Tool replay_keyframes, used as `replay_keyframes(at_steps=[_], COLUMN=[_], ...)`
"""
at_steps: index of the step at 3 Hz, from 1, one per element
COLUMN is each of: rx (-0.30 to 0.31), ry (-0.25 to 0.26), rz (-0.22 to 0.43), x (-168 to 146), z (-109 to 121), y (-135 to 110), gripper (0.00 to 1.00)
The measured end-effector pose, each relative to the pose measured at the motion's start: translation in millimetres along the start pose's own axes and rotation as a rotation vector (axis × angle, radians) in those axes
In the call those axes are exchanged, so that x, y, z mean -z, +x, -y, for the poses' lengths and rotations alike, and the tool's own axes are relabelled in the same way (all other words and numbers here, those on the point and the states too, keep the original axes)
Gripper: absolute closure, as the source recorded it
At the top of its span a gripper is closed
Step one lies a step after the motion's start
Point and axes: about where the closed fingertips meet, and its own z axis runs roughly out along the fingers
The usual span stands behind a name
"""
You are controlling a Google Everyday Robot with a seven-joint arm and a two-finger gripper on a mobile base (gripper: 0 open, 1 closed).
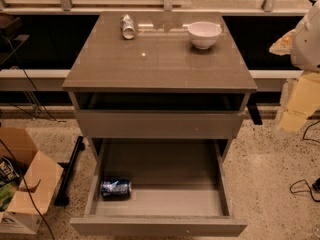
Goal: Pick pepsi can from middle drawer and place on counter
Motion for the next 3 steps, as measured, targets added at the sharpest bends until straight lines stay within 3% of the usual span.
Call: replay_keyframes(at_steps=[1, 3], rx=[0.0, -0.013], ry=[0.0, 0.004], rz=[0.0, 0.118], x=[0.0, -28.2], z=[0.0, -4.0], y=[0.0, -32.2], gripper=[0.0, 0.0])
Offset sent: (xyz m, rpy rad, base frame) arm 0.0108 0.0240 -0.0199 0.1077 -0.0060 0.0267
